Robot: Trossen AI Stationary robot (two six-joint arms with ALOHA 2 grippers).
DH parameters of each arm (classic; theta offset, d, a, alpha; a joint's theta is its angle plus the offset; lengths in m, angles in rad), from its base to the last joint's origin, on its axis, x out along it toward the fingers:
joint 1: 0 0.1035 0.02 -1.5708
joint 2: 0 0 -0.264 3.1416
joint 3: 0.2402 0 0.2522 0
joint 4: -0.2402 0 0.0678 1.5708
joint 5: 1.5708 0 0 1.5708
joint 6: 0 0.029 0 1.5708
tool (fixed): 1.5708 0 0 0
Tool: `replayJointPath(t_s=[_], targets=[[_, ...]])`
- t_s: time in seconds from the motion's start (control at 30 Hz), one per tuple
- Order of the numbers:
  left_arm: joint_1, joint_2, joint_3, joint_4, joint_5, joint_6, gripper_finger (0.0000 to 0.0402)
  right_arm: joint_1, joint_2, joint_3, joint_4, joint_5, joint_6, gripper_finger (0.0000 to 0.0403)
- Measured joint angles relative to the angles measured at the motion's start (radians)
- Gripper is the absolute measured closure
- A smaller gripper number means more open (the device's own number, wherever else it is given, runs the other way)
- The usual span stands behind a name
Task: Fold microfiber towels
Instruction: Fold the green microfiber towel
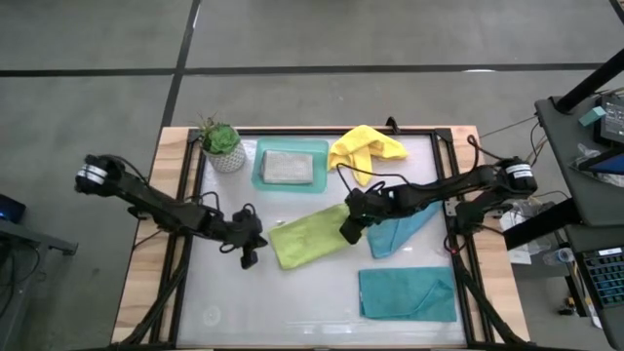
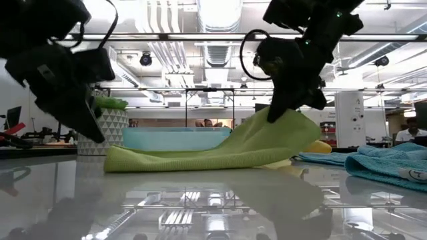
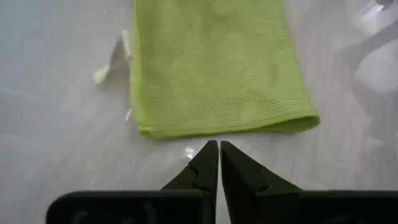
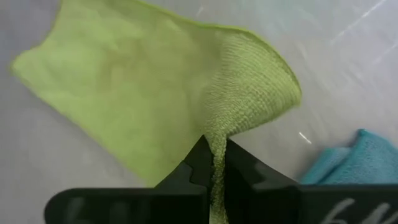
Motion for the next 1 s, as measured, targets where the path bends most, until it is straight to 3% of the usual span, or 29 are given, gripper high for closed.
replayJointPath(t_s=[0.1,0.27,0.4,0.77,1.0], targets=[[-0.006,0.08,-0.026,0.129,-0.006,-0.023,0.0398,0.01,0.032,0.02,0.057,-0.051,-0.003,0.0391],[-0.006,0.2,-0.021,0.193,-0.015,-0.022,0.0398,0.024,0.134,0.066,0.265,-0.207,-0.045,0.0391],[-0.005,0.246,-0.01,0.209,-0.016,-0.022,0.0398,0.024,0.248,0.137,0.406,-0.274,-0.061,0.0391],[-0.005,0.228,-0.013,0.228,-0.011,-0.022,0.0398,0.021,0.571,0.463,0.437,-0.276,-0.133,0.0391],[-0.005,0.228,-0.013,0.228,-0.01,-0.022,0.0398,0.01,0.674,0.587,0.366,-0.276,-0.168,0.0385]])
